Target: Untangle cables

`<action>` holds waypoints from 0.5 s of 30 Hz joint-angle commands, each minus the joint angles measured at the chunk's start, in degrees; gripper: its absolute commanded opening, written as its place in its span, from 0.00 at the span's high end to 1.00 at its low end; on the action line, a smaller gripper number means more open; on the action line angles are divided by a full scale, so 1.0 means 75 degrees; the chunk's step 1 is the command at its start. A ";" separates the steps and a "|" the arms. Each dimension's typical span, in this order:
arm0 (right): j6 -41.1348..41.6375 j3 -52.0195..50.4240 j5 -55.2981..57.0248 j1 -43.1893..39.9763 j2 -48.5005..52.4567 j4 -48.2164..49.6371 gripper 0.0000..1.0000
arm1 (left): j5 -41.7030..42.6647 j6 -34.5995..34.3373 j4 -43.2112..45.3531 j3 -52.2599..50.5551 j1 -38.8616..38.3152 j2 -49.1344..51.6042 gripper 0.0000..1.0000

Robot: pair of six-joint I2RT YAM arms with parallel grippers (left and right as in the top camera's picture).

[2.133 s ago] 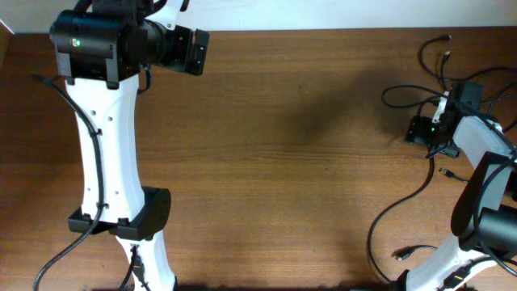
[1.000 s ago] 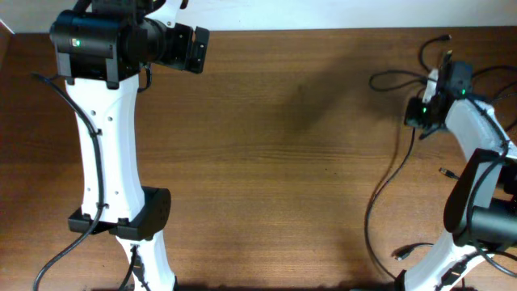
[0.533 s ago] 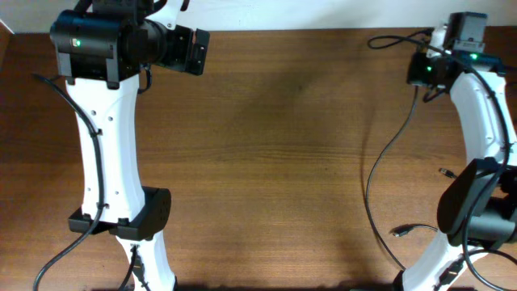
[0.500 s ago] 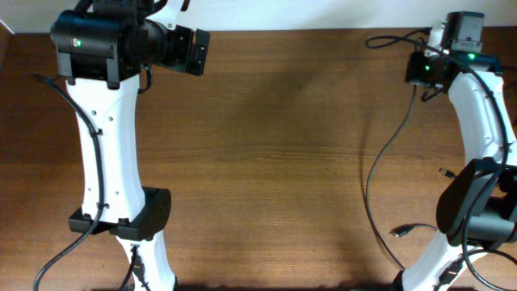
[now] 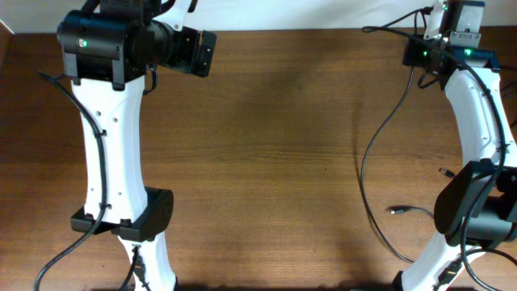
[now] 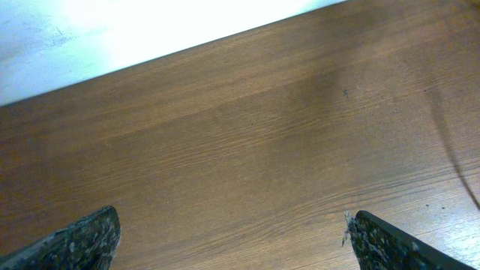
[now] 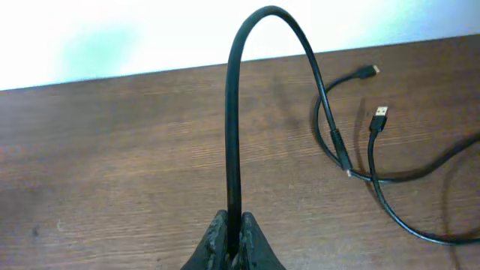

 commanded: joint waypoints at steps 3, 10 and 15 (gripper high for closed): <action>-0.0149 0.0184 0.0189 0.0050 0.0857 -0.0099 0.96 | 0.0026 0.0122 0.0023 0.0090 0.0006 -0.0175 0.01; -0.0154 0.0146 0.0245 0.0087 0.1478 -0.0393 0.96 | 0.0026 0.0122 0.0070 0.0090 0.0006 -0.0172 0.01; -0.0149 0.0111 0.0233 0.0102 0.1760 -0.0664 0.96 | 0.0026 0.0122 0.0067 0.0090 0.0006 -0.0175 0.01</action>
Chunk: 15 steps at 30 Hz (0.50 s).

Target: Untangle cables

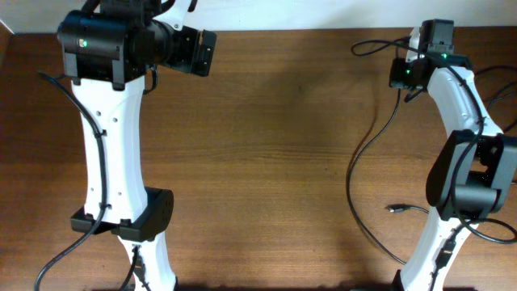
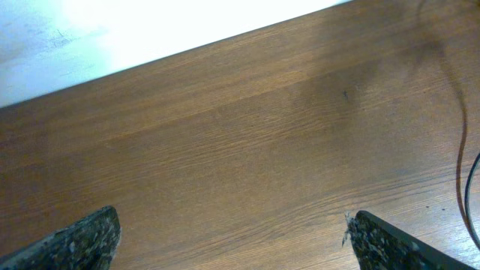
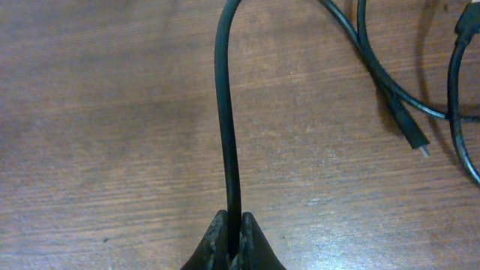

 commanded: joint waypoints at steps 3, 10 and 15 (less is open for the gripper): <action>-0.0035 0.0000 0.0035 0.0210 0.0364 -0.0236 0.96 | 0.0029 0.0122 0.0038 0.0090 0.0006 -0.0175 0.01; -0.0029 0.0000 0.0041 0.1067 0.0364 0.0058 0.96 | 0.0026 0.0125 0.0041 0.0090 0.0006 -0.0175 0.01; 0.0090 0.0003 0.0242 0.1577 0.0364 0.0160 0.96 | -0.0035 0.0128 0.0020 0.0090 0.0003 -0.0175 0.01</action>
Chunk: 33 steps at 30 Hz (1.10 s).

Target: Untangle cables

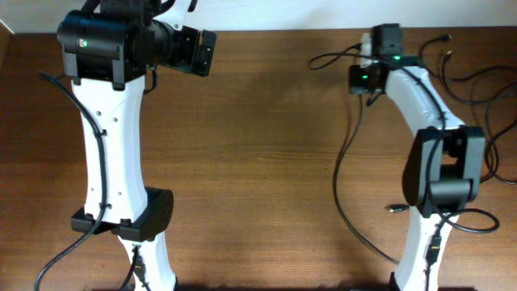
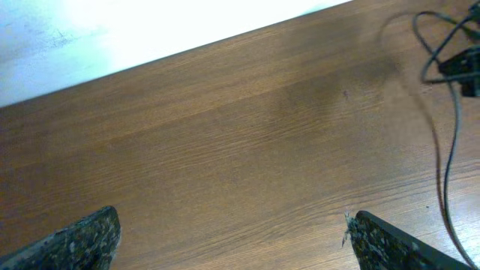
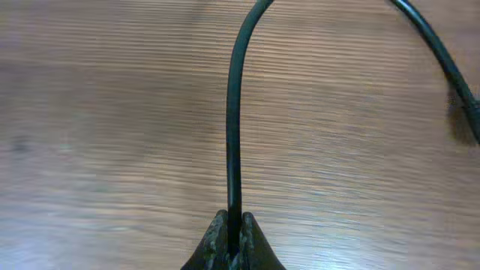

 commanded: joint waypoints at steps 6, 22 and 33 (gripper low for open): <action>0.0163 0.0009 0.0221 -0.0146 0.0038 -0.0090 0.96 | -0.0058 0.0128 -0.0058 0.0090 0.0006 -0.0175 0.01; 0.0070 0.0009 0.0216 -0.0356 0.0038 -0.0356 0.01 | -0.0058 0.0128 -0.0055 0.0090 0.0006 -0.0175 0.01; -0.0184 0.0012 0.0385 -0.0318 -0.1740 -0.2002 0.03 | -0.0294 0.0128 -0.0102 0.0090 0.0006 -0.0175 0.01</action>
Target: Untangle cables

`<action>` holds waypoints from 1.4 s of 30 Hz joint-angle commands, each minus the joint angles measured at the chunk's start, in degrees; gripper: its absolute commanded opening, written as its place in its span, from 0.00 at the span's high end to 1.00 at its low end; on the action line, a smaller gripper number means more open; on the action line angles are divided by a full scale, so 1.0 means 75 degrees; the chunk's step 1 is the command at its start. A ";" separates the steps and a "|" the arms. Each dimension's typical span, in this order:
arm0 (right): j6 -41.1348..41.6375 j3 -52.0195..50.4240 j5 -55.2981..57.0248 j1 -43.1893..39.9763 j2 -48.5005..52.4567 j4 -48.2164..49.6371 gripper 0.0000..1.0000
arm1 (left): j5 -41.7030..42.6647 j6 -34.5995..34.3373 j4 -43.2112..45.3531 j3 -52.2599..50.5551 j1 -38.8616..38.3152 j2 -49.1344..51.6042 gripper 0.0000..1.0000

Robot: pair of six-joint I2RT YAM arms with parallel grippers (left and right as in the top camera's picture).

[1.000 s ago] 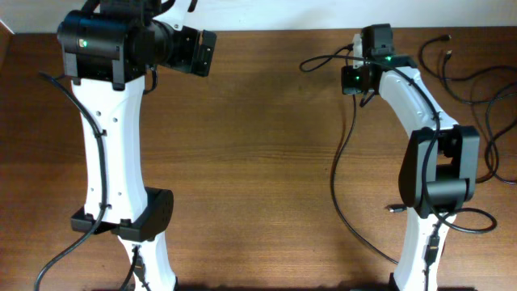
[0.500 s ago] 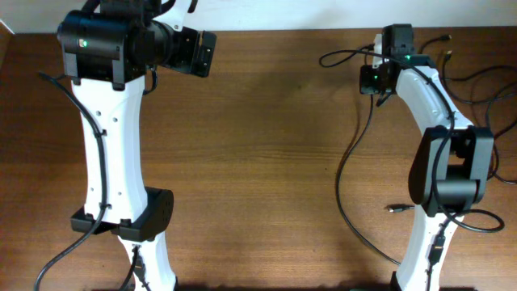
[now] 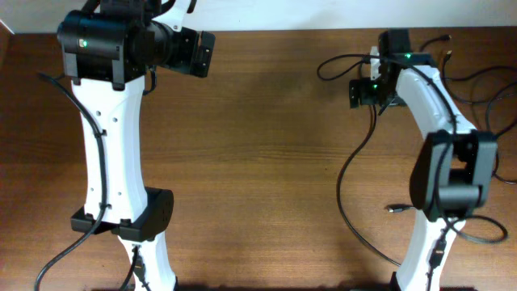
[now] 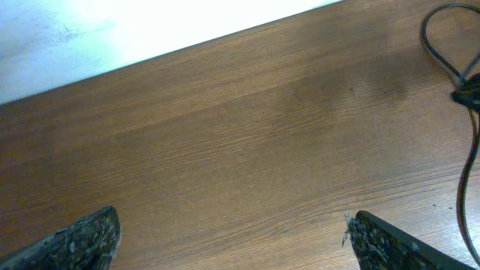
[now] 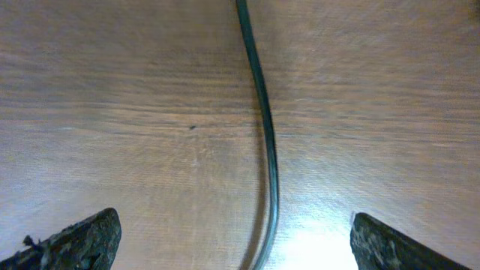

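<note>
A long black cable (image 3: 352, 158) loops at the far side of the table and runs down the right half toward the near edge. In the right wrist view that cable (image 5: 264, 135) lies on the wood between the spread fingers of my right gripper (image 5: 232, 244), and neither finger touches it. From overhead, the right gripper (image 3: 364, 91) hangs open over the cable's upper stretch. My left gripper (image 3: 202, 52) is at the far left, open and holding nothing (image 4: 232, 240). The cable's loop (image 4: 450, 52) shows at the right edge of the left wrist view.
More black cables (image 3: 477, 77) lie tangled at the far right corner, behind my right arm. A small plug end (image 3: 396, 210) rests near the right arm's base. The table's far edge meets a white surface (image 4: 112, 30).
My right gripper was shut on the black cable and is now open, with the cable lying on the table between its fingers. The gripper sits slightly nearer and to the right. The left arm has hardly moved.
My right gripper first held the black cable at the table's far right, beside the other cables. At each later moment it stood farther left with the cable, clear of that tangle. Now the cable is let go. The left gripper stayed open throughout.
</note>
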 commanded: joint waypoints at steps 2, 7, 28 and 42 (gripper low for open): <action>-0.0093 0.0032 0.0414 0.0050 -0.2270 0.0017 0.03 | -0.0140 0.0128 -0.0012 0.0090 0.0006 -0.0175 0.01; -0.0283 0.0032 0.0382 0.0035 -0.4470 0.1702 0.01 | -0.0076 0.0125 -0.0012 0.0090 0.0003 -0.0175 0.01; -0.1661 -0.5339 0.1072 -0.0032 -0.7656 0.5598 0.01 | 0.0035 0.0096 -0.0012 0.0090 0.0006 -0.0175 0.01; 0.1961 -0.7772 0.1224 0.0006 -0.7201 0.3378 0.05 | 0.0239 0.0096 -0.0015 0.0090 0.0003 -0.0175 0.01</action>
